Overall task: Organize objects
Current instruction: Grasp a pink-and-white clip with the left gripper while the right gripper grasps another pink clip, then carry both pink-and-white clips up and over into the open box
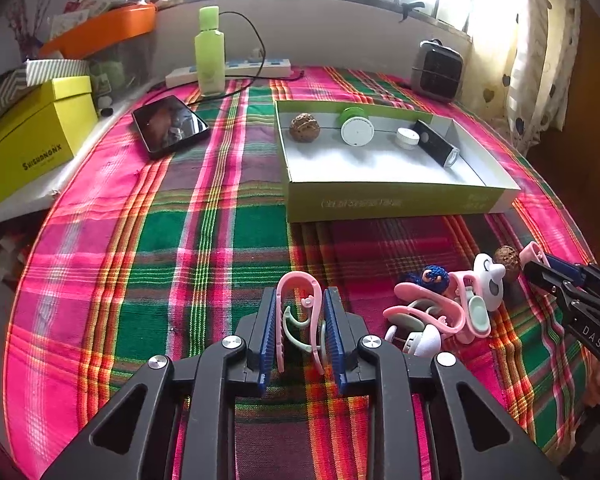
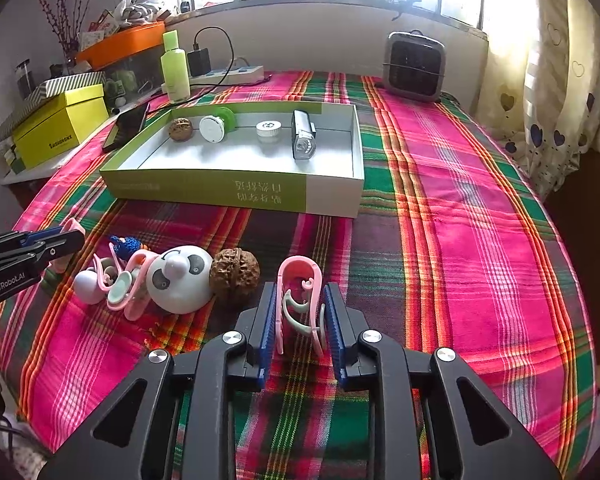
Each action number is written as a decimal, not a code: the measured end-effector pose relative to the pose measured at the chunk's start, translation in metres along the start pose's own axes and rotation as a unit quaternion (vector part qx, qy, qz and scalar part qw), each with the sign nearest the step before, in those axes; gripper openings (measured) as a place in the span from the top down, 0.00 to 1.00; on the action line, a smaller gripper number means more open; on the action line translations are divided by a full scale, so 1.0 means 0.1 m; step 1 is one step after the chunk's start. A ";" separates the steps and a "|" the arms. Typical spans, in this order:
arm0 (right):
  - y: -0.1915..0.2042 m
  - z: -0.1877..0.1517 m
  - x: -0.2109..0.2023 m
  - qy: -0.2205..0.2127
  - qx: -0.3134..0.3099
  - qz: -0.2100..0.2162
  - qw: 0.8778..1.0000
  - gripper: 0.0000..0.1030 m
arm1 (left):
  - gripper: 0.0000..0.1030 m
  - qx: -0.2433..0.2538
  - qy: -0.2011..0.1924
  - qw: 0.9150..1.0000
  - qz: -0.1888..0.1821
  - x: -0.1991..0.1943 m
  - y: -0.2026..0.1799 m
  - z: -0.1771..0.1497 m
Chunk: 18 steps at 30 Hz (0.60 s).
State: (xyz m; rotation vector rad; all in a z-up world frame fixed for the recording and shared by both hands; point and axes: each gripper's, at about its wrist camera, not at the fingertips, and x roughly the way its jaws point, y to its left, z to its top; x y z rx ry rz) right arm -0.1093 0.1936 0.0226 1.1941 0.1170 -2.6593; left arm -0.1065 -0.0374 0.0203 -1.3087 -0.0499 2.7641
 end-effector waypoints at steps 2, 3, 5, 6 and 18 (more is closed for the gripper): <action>0.01 0.03 -0.02 -0.004 0.001 0.007 1.000 0.76 | 0.79 0.000 -0.002 1.000 -0.002 -0.01 0.00 0.02; 0.02 0.04 -0.03 -0.007 0.000 0.007 1.000 0.76 | 0.79 0.000 -0.003 1.000 -0.004 -0.02 -0.01 0.03; 0.03 0.08 -0.05 -0.010 0.000 0.014 1.000 0.76 | 0.79 0.004 -0.010 1.000 -0.001 -0.04 -0.02 0.06; 0.03 0.09 -0.05 -0.011 0.001 0.018 1.000 0.76 | 0.79 0.006 -0.013 1.000 0.001 -0.05 -0.03 0.08; 0.07 0.30 -0.09 -0.028 0.001 0.048 0.998 0.76 | 0.79 0.012 -0.022 1.000 -0.017 -0.07 -0.13 0.29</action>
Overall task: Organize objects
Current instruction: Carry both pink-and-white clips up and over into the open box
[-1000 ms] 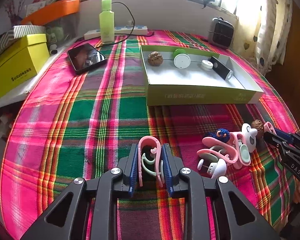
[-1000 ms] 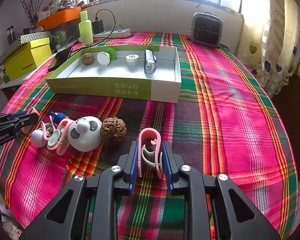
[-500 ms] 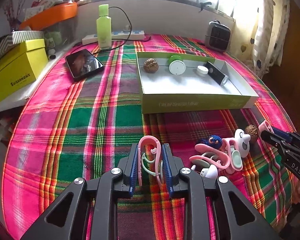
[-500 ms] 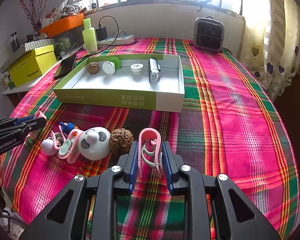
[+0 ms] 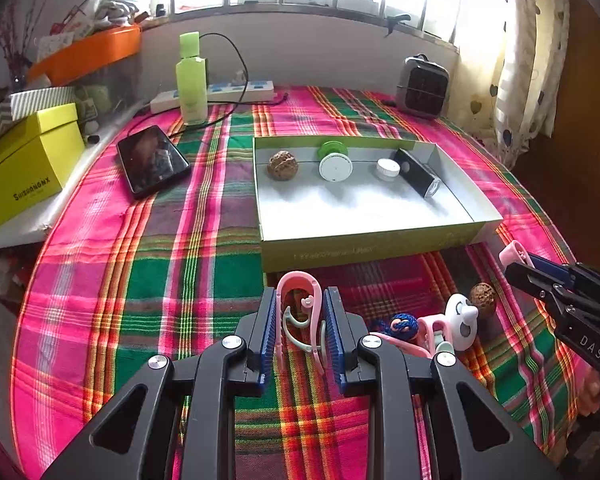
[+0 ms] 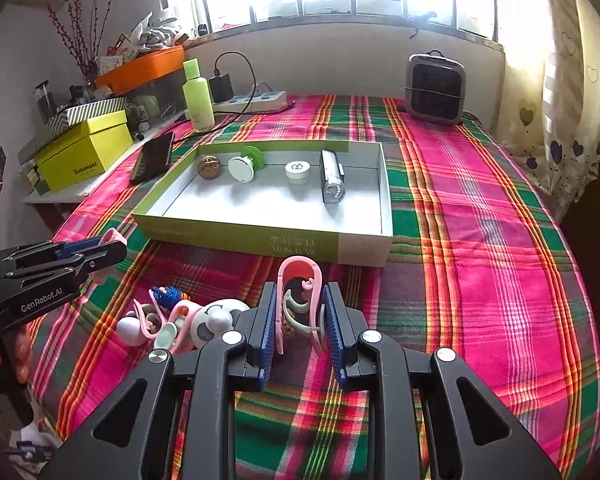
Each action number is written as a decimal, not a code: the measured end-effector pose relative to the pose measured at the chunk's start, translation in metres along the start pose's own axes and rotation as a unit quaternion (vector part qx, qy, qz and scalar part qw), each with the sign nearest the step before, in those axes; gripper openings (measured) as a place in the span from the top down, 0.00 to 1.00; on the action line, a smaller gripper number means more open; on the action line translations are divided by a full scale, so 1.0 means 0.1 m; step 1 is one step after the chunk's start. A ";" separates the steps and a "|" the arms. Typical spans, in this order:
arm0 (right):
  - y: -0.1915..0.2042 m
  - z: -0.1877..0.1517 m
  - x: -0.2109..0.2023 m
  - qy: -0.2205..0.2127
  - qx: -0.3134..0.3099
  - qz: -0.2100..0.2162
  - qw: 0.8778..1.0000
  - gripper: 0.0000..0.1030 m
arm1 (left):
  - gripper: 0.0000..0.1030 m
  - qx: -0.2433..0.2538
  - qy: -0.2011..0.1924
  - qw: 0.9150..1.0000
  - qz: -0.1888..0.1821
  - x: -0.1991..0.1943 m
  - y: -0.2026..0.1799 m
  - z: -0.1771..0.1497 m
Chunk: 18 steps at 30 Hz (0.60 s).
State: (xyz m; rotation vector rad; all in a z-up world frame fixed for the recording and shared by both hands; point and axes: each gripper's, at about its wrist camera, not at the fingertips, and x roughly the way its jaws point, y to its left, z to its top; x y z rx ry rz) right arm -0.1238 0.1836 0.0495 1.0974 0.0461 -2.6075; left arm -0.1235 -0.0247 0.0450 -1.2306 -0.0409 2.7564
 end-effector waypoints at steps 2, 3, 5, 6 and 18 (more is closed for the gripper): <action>0.02 0.04 0.01 -0.002 -0.003 0.004 1.000 0.76 | 0.79 0.000 -0.002 1.000 -0.004 0.01 -0.02 0.03; 0.03 0.06 0.02 -0.003 -0.004 0.006 1.000 0.76 | 0.79 0.000 -0.002 1.000 -0.007 0.01 -0.03 0.05; 0.05 0.09 0.03 -0.004 -0.006 0.010 1.000 0.76 | 0.79 0.001 -0.003 1.000 -0.007 0.02 -0.05 0.09; 0.05 0.10 0.04 -0.005 -0.006 0.012 1.000 0.76 | 0.79 0.002 -0.004 1.000 -0.007 0.03 -0.06 0.10; 0.09 0.35 0.21 -0.005 -0.012 0.032 0.999 0.76 | 0.79 0.000 -0.004 1.000 -0.019 0.19 -0.11 0.36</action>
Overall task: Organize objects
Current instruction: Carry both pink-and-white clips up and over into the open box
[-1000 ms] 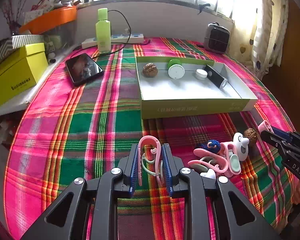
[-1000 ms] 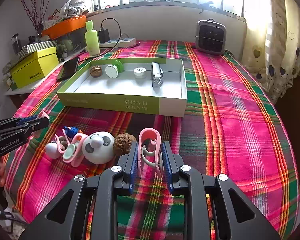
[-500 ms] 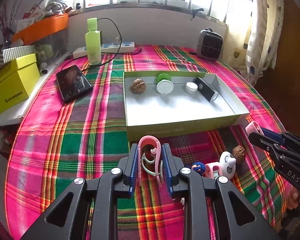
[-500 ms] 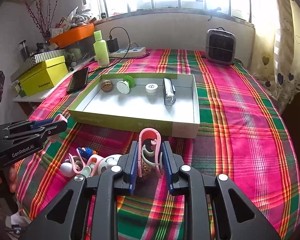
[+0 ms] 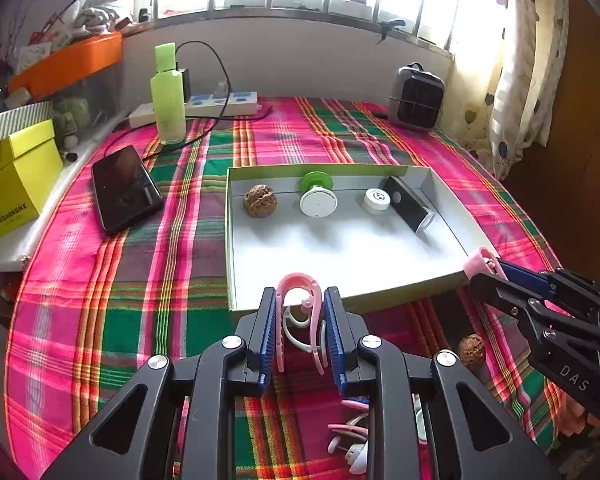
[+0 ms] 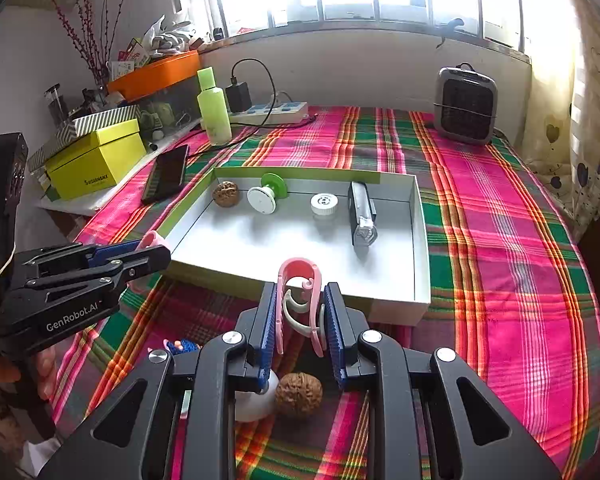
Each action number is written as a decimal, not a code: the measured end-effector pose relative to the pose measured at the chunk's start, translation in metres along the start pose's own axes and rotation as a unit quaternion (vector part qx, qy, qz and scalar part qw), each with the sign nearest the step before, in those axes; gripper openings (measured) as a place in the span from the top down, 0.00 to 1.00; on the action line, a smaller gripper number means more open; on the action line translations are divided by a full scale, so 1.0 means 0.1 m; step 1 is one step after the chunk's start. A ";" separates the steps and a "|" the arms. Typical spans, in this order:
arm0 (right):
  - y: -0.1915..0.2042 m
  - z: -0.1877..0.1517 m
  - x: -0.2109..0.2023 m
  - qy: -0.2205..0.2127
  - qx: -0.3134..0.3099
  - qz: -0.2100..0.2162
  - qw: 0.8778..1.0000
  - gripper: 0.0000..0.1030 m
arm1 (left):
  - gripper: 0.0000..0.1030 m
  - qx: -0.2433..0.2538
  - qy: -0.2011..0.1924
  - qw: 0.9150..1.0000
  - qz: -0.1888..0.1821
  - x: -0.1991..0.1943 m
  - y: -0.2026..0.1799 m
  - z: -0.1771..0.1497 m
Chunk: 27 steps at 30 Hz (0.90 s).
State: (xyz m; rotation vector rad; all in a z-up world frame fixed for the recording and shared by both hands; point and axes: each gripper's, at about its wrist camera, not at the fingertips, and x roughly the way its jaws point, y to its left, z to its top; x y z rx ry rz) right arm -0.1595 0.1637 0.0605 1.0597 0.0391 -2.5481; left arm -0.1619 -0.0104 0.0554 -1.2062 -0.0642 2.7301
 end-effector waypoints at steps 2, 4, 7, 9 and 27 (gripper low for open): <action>0.00 0.04 0.03 0.001 -0.001 0.003 1.000 0.76 | 0.79 0.003 0.000 1.000 -0.001 0.03 -0.01 0.04; 0.01 0.07 0.06 0.000 -0.001 0.005 1.000 0.76 | 0.79 0.004 -0.002 1.000 0.001 0.04 -0.01 0.07; 0.02 0.11 0.11 0.002 -0.001 0.009 1.000 0.76 | 0.79 0.003 -0.002 1.000 0.000 0.07 -0.01 0.12; 0.02 0.13 0.14 0.004 -0.001 0.010 1.000 0.76 | 0.79 0.005 -0.002 1.000 0.001 0.09 -0.01 0.15; 0.01 0.37 0.45 0.021 0.005 0.025 0.999 0.76 | 0.79 -0.009 -0.001 1.000 0.002 0.29 0.10 0.34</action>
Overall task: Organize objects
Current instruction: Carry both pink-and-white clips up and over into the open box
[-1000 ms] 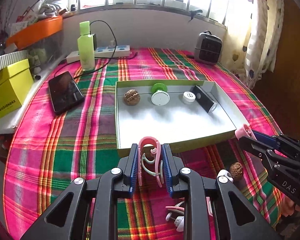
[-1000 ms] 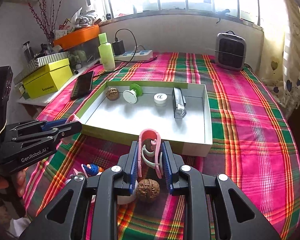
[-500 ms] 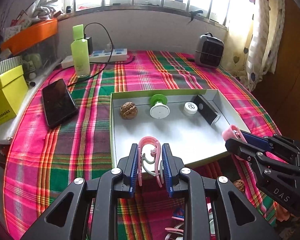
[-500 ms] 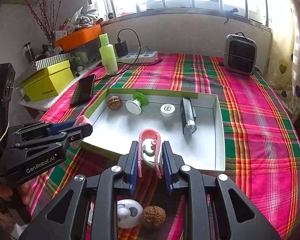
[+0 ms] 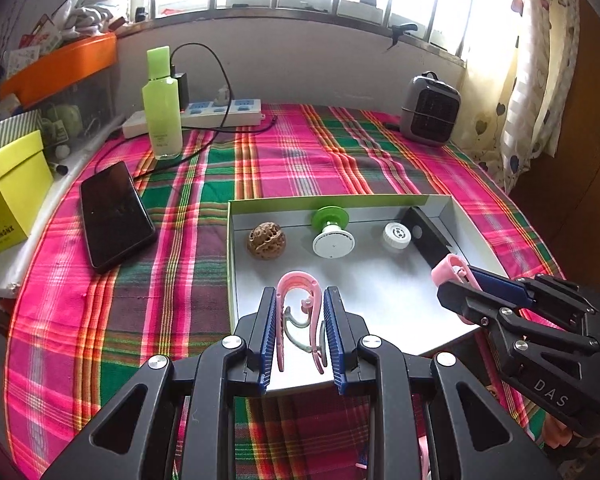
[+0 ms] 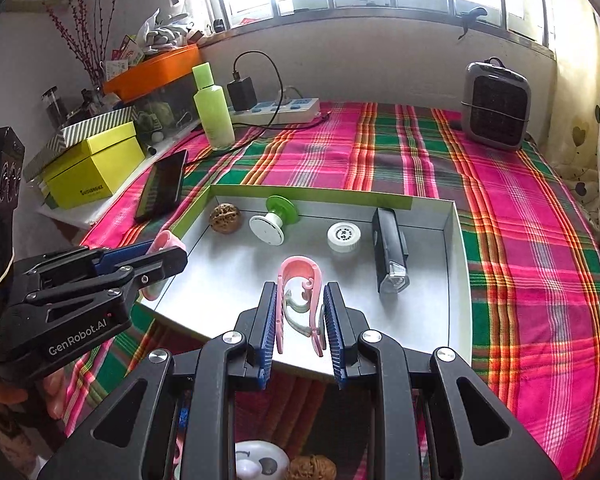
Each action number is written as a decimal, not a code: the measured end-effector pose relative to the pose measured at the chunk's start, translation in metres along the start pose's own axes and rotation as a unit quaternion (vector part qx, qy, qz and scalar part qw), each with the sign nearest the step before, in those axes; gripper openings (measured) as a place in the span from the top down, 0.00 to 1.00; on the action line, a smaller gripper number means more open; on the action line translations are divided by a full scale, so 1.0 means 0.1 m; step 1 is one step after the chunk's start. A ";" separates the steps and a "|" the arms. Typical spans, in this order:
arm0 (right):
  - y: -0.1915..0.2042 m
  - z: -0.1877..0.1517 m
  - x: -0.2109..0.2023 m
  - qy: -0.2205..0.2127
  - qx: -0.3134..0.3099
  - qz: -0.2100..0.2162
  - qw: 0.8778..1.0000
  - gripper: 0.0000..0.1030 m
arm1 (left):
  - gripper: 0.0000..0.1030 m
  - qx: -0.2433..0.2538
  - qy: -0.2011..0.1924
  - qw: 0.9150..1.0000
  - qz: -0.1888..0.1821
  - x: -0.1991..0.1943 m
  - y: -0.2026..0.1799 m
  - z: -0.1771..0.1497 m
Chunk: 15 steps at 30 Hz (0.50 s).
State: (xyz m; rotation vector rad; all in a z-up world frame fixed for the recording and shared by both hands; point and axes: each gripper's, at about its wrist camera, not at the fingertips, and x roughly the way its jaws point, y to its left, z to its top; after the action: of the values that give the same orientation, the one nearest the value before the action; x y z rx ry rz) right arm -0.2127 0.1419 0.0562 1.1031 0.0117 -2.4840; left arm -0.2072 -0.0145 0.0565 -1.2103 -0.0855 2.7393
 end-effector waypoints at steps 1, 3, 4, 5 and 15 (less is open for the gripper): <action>0.00 0.02 0.03 0.001 -0.001 0.001 1.000 0.76 | 0.79 0.000 0.000 1.000 0.000 0.02 0.00 0.01; 0.01 0.05 0.08 0.004 -0.003 0.000 1.000 0.76 | 0.79 -0.001 0.004 1.000 0.003 0.07 0.01 0.03; 0.02 0.07 0.11 0.006 -0.004 0.001 1.000 0.76 | 0.79 -0.002 0.005 1.000 0.002 0.09 0.02 0.04; 0.02 0.09 0.15 0.008 -0.004 0.002 1.000 0.76 | 0.79 -0.003 0.007 1.000 0.002 0.12 0.02 0.05; -0.02 0.26 0.42 0.021 -0.003 -0.002 1.000 0.76 | 0.79 -0.003 0.025 1.000 0.004 0.40 0.01 0.16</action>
State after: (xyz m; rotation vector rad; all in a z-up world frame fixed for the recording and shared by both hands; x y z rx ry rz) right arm -0.2563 0.1236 0.0439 1.1539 0.0342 -2.4609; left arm -0.2457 -0.0090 0.0374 -1.2822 -0.0830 2.7154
